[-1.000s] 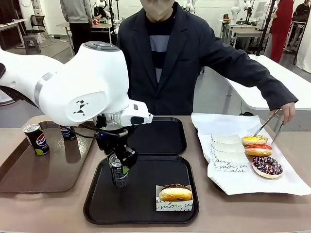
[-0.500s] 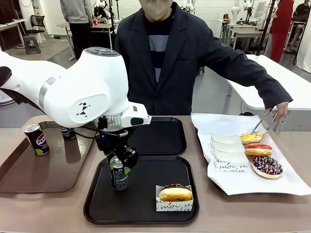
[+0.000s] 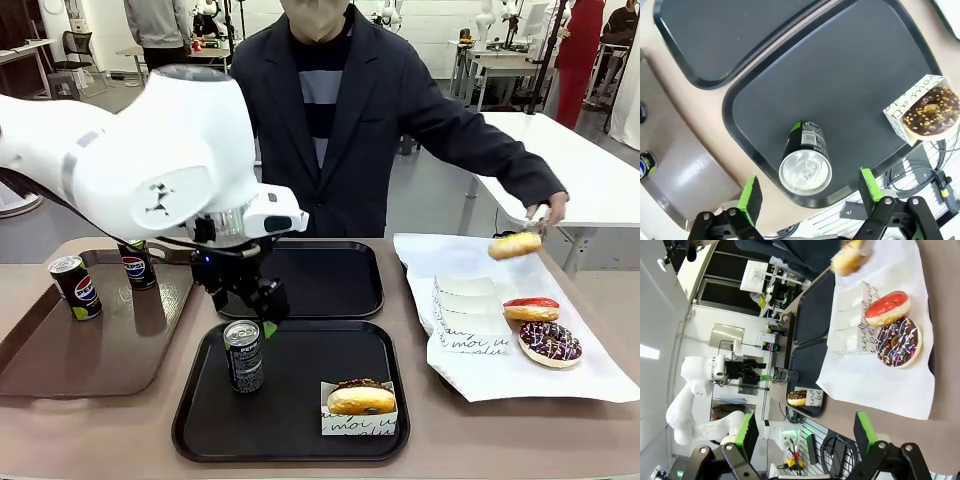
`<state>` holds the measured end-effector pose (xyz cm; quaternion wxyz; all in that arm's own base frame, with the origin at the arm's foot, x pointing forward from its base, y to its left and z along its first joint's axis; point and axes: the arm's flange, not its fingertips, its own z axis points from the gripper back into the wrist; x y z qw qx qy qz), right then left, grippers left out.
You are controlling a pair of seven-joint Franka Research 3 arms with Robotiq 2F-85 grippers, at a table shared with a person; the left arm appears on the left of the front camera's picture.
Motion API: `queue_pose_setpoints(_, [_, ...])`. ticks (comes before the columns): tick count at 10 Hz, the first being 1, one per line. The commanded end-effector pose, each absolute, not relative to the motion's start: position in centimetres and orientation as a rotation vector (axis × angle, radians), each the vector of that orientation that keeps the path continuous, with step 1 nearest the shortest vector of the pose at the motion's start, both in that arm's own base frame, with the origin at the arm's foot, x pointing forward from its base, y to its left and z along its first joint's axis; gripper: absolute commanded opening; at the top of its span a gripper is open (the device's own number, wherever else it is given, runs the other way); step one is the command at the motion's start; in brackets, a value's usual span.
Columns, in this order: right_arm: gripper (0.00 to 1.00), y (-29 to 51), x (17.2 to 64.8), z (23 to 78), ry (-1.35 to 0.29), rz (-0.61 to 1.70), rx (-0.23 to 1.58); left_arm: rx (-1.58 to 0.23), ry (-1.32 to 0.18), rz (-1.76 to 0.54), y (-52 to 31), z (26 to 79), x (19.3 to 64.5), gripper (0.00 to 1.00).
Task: Set up donuts and drinks on trays.
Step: Pick up one Pepsi coke and place it on the Flat Tray, then pick up one Pepsi coke from the Handle tray and place it on the Flat Tray without a Pepsi coke.
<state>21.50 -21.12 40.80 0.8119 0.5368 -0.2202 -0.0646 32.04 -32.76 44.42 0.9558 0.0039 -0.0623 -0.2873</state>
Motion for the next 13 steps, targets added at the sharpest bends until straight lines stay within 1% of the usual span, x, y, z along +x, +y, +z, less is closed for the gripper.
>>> queue_pose_setpoints(1, [1.00, -21.3, 21.8, 40.9, -0.497, -0.128, 1.167, 0.004, -0.162, -0.556, -31.9, 48.3, 30.4, 1.00])
queue_pose_setpoints(4, [1.00, -21.3, 21.8, 40.9, -0.497, -0.128, 1.167, 0.021, -0.196, -0.555, -31.3, 51.8, 28.9, 1.00])
queue_pose_setpoints(5, [1.00, -21.3, 21.8, 40.9, -0.497, -0.128, 1.167, 0.041, -0.177, -0.538, -31.0, 51.8, 28.7, 1.00])
queue_pose_setpoints(6, [1.00, -21.3, 21.8, 40.9, -0.497, -0.128, 1.167, 0.014, -0.204, -0.567, -31.6, 51.8, 29.3, 1.00])
queue_pose_setpoints(12, [1.00, -21.3, 21.8, 40.9, -0.497, -0.128, 1.167, 0.022, -0.190, -0.565, -31.4, 51.8, 29.1, 1.00])
queue_pose_setpoints(13, [1.00, -21.3, 21.8, 40.9, -0.497, -0.128, 1.167, -0.019, -0.141, -0.564, -29.8, 51.7, 31.1, 1.00])
